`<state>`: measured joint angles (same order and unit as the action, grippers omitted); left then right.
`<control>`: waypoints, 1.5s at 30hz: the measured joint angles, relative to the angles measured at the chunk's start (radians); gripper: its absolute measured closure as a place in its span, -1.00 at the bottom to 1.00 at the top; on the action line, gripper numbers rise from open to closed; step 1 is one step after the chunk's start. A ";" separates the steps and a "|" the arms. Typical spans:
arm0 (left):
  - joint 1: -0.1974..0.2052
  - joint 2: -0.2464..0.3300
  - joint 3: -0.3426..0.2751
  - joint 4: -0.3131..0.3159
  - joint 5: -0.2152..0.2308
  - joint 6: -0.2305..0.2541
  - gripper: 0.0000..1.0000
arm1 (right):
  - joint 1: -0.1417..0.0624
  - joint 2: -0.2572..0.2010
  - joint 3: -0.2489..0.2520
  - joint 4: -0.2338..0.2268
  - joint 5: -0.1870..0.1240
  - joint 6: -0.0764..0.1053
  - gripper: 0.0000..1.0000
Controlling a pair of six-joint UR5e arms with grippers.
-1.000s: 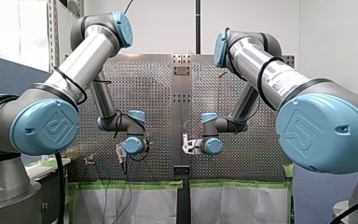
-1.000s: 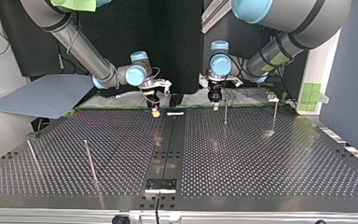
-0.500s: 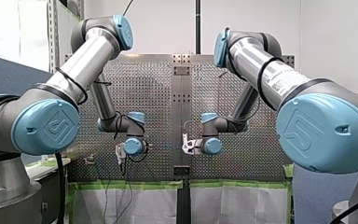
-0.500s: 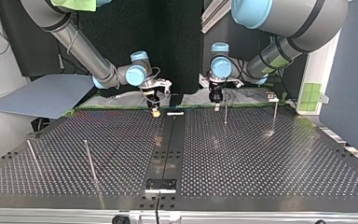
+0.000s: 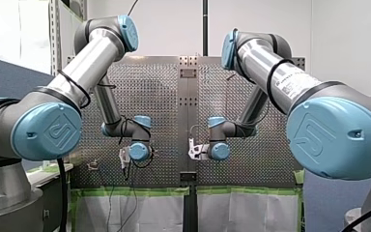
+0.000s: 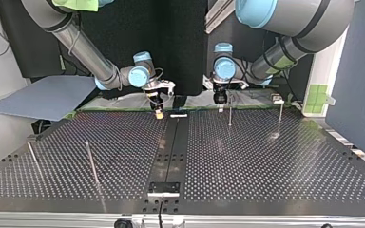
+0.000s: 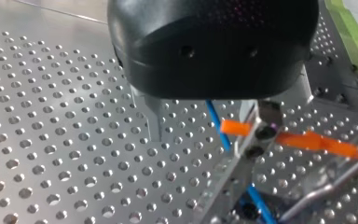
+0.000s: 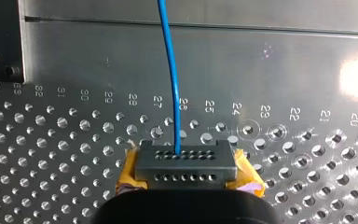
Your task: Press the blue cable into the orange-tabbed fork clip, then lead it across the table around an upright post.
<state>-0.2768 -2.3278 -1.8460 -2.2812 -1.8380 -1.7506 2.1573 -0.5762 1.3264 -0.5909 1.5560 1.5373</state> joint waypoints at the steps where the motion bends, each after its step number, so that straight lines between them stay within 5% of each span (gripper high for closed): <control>1: -0.001 0.000 0.000 0.000 -0.007 0.005 0.11 | 0.000 0.000 0.000 0.000 0.000 0.000 1.00; 2: -0.001 0.000 0.000 0.000 -0.011 0.007 0.56 | 0.000 0.000 0.000 0.000 0.000 0.000 1.00; 3: -0.002 0.000 0.000 0.000 -0.015 0.009 0.56 | 0.000 0.000 0.000 0.000 0.000 0.000 1.00; 5: -0.003 0.000 0.000 0.000 -0.020 0.014 1.00 | 0.000 0.000 0.000 0.000 0.000 0.000 1.00; 20: -0.021 0.001 0.000 -0.005 -0.012 0.025 1.00 | 0.000 -0.001 -0.002 0.006 -0.002 -0.001 1.00; 26: -0.045 0.009 0.009 -0.006 -0.010 0.045 1.00 | -0.003 -0.009 -0.023 0.047 0.003 -0.019 1.00; 35: -0.107 0.047 0.070 -0.062 -0.047 0.060 1.00 | -0.005 -0.074 -0.028 0.112 0.011 -0.020 1.00; 45: -0.172 0.121 0.144 -0.140 -0.063 0.026 1.00 | -0.006 -0.161 -0.032 0.121 0.012 -0.014 1.00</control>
<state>-0.4486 -2.2072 -1.7021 -2.4207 -1.9008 -1.7242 2.1514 -0.7376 1.2945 -0.4697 1.5679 1.5233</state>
